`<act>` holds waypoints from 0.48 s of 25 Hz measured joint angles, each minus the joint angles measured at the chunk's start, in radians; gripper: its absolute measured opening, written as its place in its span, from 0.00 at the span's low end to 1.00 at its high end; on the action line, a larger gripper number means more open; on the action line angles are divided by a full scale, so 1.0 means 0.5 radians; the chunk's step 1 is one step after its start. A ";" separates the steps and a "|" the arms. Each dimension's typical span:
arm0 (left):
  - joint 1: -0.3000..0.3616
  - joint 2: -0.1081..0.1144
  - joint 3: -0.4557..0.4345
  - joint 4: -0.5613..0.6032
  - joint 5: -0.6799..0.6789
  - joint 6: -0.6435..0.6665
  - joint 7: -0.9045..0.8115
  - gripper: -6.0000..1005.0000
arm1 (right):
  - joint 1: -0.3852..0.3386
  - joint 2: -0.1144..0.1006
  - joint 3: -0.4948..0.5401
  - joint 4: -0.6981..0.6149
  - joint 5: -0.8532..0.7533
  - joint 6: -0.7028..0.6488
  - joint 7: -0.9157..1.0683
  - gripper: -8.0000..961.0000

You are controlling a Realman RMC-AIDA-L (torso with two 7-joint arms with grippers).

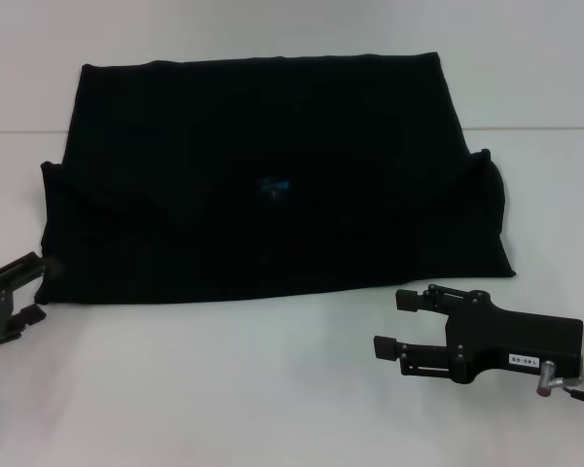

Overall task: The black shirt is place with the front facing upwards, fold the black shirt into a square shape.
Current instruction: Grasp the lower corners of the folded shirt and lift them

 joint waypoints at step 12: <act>-0.061 0.040 0.028 -0.022 0.109 -0.039 -0.138 0.90 | -0.012 -0.010 0.027 -0.003 0.011 0.001 0.016 0.89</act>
